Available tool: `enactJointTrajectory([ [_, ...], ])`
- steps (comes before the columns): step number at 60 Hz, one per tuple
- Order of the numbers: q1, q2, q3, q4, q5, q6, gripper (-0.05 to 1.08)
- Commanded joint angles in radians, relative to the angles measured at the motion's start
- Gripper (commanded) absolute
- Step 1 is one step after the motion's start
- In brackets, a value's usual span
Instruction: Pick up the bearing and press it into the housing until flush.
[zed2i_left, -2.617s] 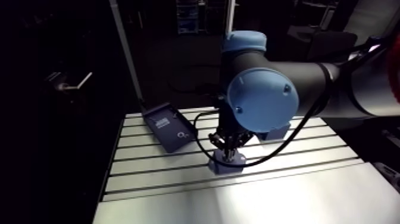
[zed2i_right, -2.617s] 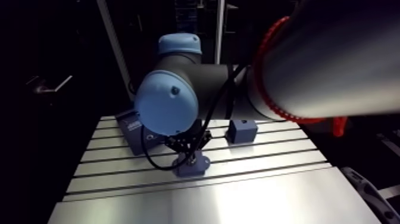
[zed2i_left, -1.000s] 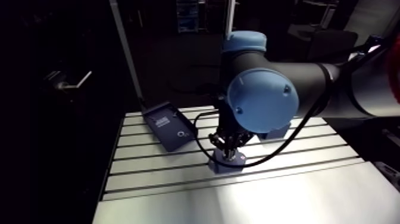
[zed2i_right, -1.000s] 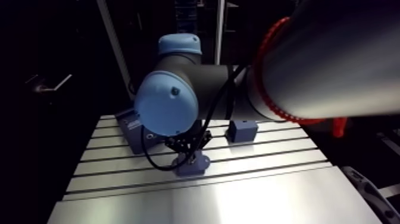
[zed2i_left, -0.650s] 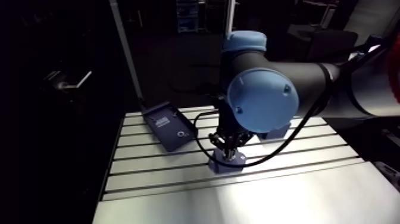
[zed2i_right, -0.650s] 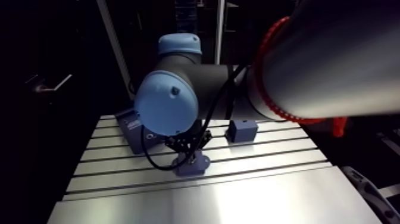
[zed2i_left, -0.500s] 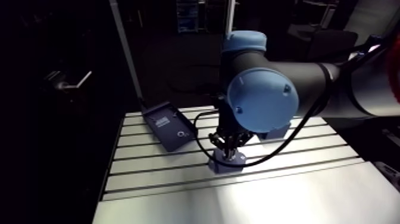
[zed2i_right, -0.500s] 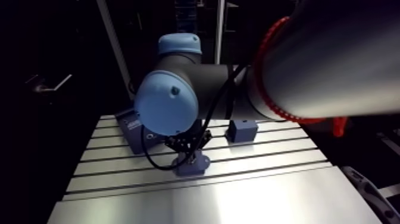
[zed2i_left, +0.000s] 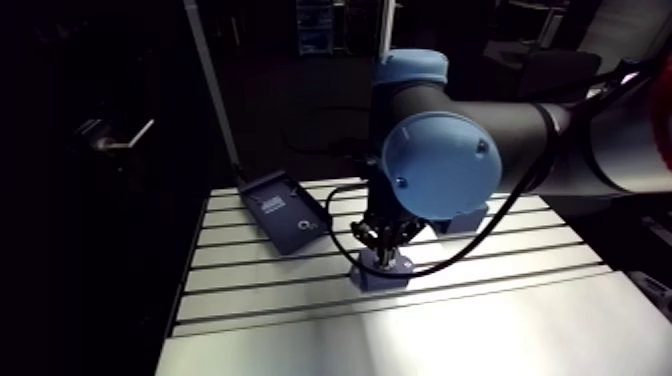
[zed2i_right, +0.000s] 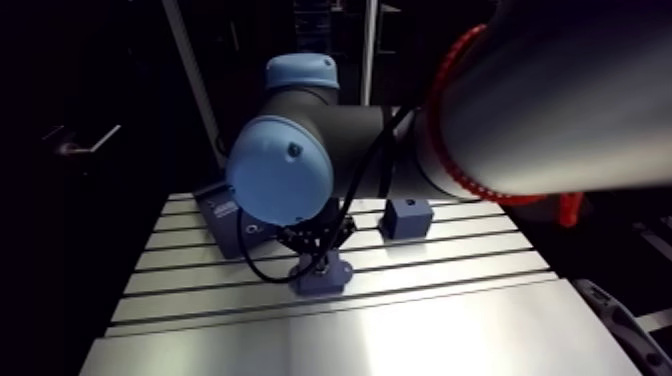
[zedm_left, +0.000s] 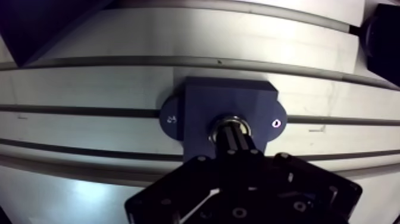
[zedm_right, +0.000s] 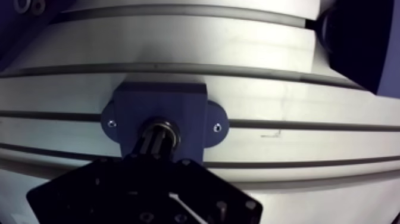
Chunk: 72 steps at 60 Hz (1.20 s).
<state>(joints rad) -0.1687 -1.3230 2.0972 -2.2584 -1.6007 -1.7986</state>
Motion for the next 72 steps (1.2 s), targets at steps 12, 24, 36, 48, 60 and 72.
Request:
enactJointTrajectory([
  [12, 0.0, 0.003, -0.001, -0.001, 0.0, 0.0, 1.06],
  [24, 0.0, 0.012, 0.002, -0.02, 0.0, -0.002, 1.06],
  [36, 0.0, 0.012, 0.002, -0.021, 0.0, -0.002, 1.06],
  [48, 0.0, 0.011, 0.004, -0.019, 0.003, -0.002, 1.06],
  [60, 0.0, 0.011, 0.004, -0.019, 0.003, -0.002, 1.06],
  [72, 0.0, 0.011, 0.004, -0.019, 0.002, -0.002, 1.06],
])
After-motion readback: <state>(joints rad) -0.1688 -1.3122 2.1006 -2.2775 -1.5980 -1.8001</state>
